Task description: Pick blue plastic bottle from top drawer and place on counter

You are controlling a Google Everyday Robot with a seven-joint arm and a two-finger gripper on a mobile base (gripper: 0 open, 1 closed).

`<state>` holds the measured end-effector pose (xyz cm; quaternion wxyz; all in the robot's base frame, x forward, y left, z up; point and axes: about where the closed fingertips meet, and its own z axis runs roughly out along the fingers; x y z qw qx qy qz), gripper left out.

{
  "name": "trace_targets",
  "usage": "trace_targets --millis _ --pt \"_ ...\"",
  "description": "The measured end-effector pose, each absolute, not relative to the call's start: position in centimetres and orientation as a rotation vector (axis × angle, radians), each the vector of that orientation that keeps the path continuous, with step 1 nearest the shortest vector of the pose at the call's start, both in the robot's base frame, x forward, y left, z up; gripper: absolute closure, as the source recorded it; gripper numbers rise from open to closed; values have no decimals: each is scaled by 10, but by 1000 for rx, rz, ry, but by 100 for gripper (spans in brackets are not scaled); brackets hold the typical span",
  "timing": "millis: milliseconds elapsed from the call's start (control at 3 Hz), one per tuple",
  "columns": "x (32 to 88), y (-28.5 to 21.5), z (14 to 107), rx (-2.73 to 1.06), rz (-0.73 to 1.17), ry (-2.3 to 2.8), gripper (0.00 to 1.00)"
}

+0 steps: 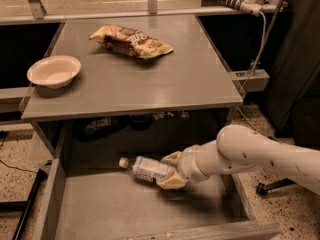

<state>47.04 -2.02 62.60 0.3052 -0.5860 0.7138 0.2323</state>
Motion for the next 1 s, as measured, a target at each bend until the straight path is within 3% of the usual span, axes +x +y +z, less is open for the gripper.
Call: trace_targets --millis 1000 --pt "442 -57 770 -1680 401 1833 100"
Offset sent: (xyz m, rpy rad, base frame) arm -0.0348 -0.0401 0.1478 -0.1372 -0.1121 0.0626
